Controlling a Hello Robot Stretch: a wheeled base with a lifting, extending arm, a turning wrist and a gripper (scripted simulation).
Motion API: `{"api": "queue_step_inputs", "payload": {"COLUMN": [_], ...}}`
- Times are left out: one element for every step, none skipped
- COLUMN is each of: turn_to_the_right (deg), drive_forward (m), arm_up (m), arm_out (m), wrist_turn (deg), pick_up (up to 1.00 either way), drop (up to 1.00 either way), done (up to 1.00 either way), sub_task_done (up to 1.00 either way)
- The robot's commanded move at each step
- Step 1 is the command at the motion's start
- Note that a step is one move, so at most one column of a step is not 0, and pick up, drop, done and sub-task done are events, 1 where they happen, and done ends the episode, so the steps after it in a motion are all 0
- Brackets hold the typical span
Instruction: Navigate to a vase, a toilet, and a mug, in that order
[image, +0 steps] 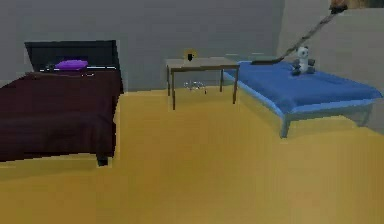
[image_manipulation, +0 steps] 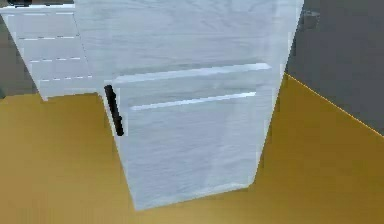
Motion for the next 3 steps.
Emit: {"api": "queue_step_inputs", "payload": {"turn_to_the_right": [0.0,0.0,-3.0], "drive_forward": [1.00,1.00,0.00], "arm_up": [0.00,0.00,0.00], "arm_out": [0.00,0.00,0.00], "wrist_turn": [0.0,0.0,0.0], "pick_up": [0.00,0.00,0.00], "drop": [0.00,0.00,0.00], "done": [0.00,0.00,0.00], "sub_task_done": [0.00,0.00,0.00]}}
